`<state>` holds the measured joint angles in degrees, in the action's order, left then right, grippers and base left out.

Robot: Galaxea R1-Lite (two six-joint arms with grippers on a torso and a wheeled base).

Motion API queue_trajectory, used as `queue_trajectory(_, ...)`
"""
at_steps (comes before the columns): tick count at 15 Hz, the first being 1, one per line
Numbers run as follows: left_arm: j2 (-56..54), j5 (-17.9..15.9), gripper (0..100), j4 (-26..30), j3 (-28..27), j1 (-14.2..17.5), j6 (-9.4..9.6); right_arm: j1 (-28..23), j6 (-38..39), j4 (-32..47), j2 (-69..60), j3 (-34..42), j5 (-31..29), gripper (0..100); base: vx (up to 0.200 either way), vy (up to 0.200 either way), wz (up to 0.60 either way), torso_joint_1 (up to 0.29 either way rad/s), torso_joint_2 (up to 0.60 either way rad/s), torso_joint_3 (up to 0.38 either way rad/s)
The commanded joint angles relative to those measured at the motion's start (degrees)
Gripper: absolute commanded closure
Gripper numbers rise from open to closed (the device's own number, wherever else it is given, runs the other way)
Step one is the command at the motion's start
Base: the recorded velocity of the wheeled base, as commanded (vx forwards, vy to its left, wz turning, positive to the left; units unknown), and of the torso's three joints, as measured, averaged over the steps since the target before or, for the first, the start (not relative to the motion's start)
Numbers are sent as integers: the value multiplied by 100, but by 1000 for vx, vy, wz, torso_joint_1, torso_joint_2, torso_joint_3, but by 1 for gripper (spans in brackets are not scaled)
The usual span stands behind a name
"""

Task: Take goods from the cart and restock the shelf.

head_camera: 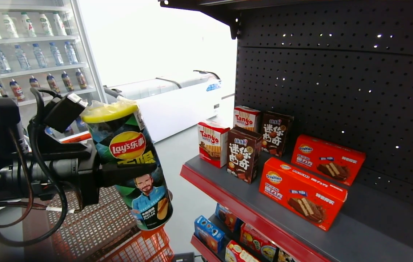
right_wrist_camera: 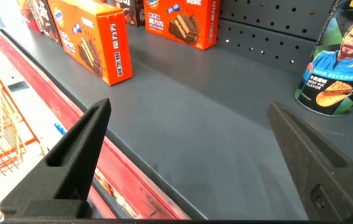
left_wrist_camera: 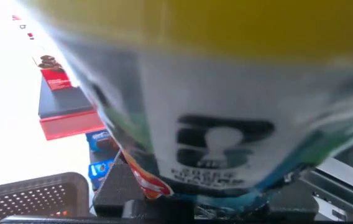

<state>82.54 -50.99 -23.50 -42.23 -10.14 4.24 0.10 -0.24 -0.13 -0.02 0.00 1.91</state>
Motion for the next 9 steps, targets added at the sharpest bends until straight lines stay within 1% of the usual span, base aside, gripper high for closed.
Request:
queue_trajectory(1,139,-7,100,4,-31,-23,-2,-1,-2,-4,2,0,2,0,0,0,0,0,0,0)
queue_trajectory(3,148,2,100,4,-22,-93,-2,-1,-2,-4,2,0,11,0,0,0,0,0,0,0)
queue_trajectory(7,139,2,100,4,4,-128,15,-1,-2,-4,2,0,11,0,0,0,0,0,0,0)
queue_trajectory(9,122,2,100,4,74,-146,15,-1,-2,-4,2,0,11,0,0,0,-600,2,2,9)
